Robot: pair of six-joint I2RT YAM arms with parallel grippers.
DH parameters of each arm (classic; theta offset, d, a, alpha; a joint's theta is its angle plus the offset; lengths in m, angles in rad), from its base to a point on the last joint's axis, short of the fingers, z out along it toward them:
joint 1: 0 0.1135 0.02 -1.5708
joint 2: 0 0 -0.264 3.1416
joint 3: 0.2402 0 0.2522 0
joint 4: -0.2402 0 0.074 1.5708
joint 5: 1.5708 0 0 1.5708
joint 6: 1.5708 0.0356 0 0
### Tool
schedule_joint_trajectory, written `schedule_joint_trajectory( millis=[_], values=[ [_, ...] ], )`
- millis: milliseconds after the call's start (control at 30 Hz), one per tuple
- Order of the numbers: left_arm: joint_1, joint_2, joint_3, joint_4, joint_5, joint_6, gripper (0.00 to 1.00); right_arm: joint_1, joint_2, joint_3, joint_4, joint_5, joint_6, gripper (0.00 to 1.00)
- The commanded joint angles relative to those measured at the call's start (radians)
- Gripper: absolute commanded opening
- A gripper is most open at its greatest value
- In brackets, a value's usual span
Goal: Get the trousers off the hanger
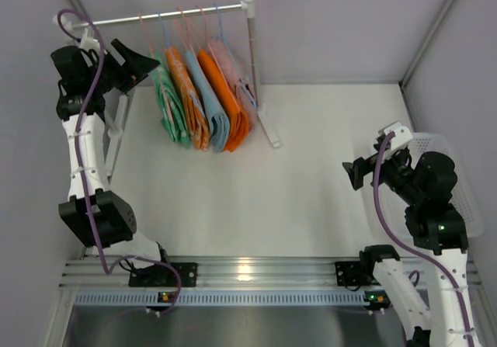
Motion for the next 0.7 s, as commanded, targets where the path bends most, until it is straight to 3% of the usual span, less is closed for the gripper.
schedule_joint_trajectory(
  millis=[0, 200, 400, 667],
  values=[
    [-0.010, 0.051, -0.002, 0.173, 0.050, -0.074, 0.81, -0.010, 0.017, 0.008, 0.098, -0.026, 0.017, 0.99],
    [-0.054, 0.115, 0.041, 0.186, 0.020, -0.077, 0.63, -0.012, 0.037, 0.006, 0.119, -0.034, 0.025, 0.99],
    [-0.056, 0.180, 0.060, 0.221, 0.038, -0.133, 0.54, -0.010, 0.042, 0.002, 0.121, -0.036, 0.024, 0.99],
    [-0.056, 0.220, 0.001, 0.463, 0.132, -0.330, 0.38, -0.009, 0.039, -0.007, 0.116, -0.026, 0.011, 1.00]
  ],
)
